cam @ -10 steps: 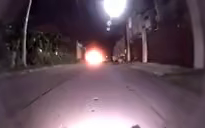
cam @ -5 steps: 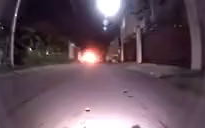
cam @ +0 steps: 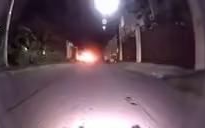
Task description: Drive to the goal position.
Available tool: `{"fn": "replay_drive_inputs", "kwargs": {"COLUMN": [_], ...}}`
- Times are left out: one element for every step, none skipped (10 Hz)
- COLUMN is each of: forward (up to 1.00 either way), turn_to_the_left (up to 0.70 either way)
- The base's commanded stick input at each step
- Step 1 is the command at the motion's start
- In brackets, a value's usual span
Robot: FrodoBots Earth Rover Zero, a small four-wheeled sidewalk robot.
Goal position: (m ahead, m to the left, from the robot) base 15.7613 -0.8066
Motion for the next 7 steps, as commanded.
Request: {"fn": "replay_drive_inputs", "kwargs": {"forward": [0.7, 0.7, 0.7, 0.7, 0.7, 0.7, 0.7], "turn_to_the_left": [0.0, 0.0, 0.0, 0.0, 0.0, 0.0, 0.0]}}
